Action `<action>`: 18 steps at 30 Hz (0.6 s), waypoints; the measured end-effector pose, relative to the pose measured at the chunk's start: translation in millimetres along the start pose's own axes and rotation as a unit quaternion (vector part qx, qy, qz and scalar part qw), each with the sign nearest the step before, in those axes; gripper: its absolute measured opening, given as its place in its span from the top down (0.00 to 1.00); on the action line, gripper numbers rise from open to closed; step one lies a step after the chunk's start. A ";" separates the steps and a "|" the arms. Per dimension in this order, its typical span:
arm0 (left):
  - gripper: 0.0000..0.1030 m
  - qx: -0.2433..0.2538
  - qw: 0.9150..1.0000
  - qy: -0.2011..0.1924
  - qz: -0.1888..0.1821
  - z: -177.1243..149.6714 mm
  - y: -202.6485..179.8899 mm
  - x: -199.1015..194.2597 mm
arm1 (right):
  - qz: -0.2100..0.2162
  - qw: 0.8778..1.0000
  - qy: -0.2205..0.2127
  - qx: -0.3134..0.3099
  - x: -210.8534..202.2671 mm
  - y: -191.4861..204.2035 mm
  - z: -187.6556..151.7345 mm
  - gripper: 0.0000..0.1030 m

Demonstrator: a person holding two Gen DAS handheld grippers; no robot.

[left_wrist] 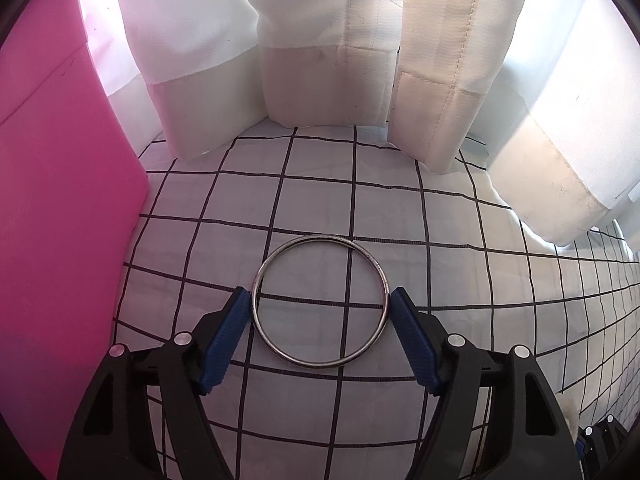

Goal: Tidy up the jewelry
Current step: 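Lift the sloth and bangle and carry them over the pink tub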

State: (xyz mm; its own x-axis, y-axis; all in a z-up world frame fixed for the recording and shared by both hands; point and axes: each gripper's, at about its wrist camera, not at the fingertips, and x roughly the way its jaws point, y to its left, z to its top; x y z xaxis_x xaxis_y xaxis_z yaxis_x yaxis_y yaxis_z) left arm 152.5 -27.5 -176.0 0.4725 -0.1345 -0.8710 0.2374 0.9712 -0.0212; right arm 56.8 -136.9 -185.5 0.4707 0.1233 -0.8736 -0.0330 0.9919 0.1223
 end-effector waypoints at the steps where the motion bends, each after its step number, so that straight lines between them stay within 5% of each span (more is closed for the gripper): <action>1: 0.32 0.001 1.000 -0.002 0.001 -2.0 0.9 -3.0 | 0.000 1.000 -0.002 0.001 -2.2 -1.6 -0.3 0.49; 18: 0.32 0.000 0.999 -0.035 -0.020 -17.6 -10.1 -65.3 | -0.002 1.000 -0.016 0.023 -37.6 -27.6 -12.6 0.49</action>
State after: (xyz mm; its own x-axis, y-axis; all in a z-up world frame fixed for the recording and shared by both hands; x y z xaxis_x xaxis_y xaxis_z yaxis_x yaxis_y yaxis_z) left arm 104.3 -25.0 -127.6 0.5205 -0.1859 -0.8334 0.2574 0.9648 -0.0544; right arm 29.0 -168.5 -162.0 0.4986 0.1169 -0.8589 0.0103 0.9900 0.1407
